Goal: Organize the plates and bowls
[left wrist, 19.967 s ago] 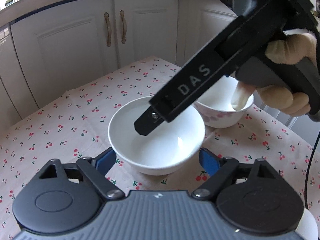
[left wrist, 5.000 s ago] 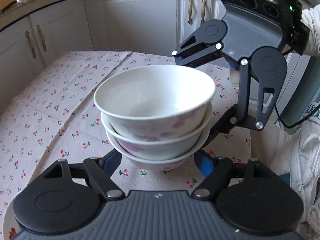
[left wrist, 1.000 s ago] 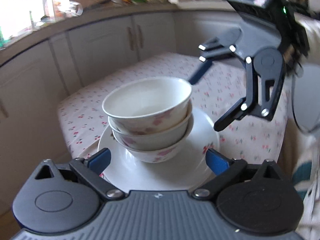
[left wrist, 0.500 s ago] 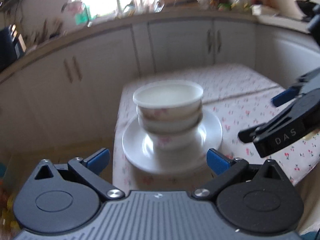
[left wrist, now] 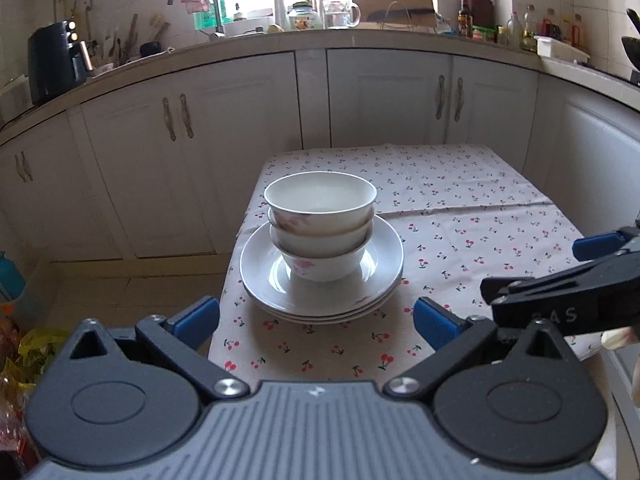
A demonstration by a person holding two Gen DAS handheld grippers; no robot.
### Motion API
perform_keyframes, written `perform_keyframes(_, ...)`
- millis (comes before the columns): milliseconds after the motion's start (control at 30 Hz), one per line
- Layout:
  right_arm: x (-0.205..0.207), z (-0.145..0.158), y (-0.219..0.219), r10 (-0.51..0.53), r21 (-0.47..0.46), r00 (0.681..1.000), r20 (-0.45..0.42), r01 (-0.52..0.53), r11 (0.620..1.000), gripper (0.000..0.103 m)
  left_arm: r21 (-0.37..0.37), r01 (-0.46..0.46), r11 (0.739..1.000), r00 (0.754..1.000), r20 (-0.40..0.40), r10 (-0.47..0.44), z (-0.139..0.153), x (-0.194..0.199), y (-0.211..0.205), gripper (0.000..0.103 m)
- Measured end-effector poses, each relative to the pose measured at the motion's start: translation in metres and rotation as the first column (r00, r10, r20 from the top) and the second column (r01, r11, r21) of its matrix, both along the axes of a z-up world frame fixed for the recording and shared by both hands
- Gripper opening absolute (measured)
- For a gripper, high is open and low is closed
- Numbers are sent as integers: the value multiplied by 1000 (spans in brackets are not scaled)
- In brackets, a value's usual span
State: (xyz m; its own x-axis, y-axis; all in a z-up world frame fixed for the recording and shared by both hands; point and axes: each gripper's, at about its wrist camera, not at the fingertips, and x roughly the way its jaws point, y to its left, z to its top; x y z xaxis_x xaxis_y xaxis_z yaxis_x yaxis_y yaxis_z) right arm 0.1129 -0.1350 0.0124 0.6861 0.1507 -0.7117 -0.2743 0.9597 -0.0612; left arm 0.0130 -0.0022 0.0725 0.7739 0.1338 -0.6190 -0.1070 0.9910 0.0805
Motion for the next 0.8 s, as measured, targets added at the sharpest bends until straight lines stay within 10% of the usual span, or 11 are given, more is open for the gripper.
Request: perform_keyframes(800, -27, 13, -7, -68, 39, 991, 117, 64, 997, 103, -20, -61, 998, 997, 50, 62, 9, -16, -3, 102)
